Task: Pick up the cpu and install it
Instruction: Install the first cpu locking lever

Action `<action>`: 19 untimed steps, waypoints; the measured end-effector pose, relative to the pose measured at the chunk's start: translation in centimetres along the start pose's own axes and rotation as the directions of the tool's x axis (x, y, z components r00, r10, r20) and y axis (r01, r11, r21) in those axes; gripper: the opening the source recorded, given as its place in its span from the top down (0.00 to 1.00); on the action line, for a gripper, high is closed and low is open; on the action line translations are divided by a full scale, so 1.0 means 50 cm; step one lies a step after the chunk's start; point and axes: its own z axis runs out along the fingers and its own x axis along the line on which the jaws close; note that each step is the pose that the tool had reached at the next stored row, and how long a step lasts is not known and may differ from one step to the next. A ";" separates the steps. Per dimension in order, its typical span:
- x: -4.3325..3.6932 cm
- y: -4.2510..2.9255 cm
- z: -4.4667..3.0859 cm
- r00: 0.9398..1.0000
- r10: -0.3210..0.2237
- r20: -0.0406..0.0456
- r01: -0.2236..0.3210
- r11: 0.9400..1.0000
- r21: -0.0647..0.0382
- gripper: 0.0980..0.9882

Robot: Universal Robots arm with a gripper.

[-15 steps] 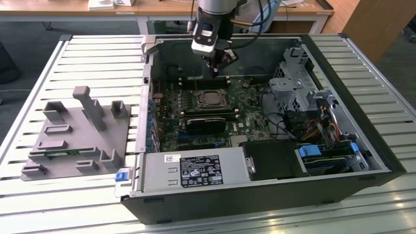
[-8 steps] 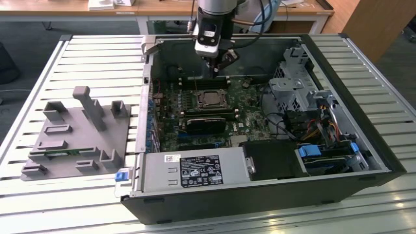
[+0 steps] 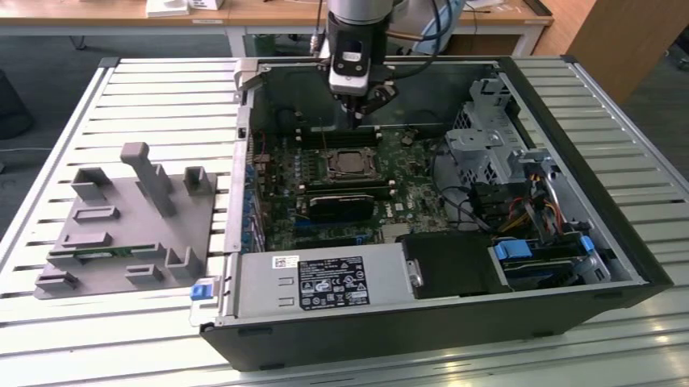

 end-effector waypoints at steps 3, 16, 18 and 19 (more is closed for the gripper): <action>0.000 0.000 0.000 1.000 -0.029 -0.001 0.029 1.000 -0.001 0.99; 0.000 0.000 0.000 0.988 -0.156 -0.005 0.155 0.988 -0.004 0.99; 0.000 0.000 0.000 0.985 -0.174 -0.006 0.174 0.985 -0.004 0.99; 0.000 0.000 0.000 0.983 -0.183 -0.006 0.183 0.983 -0.004 0.99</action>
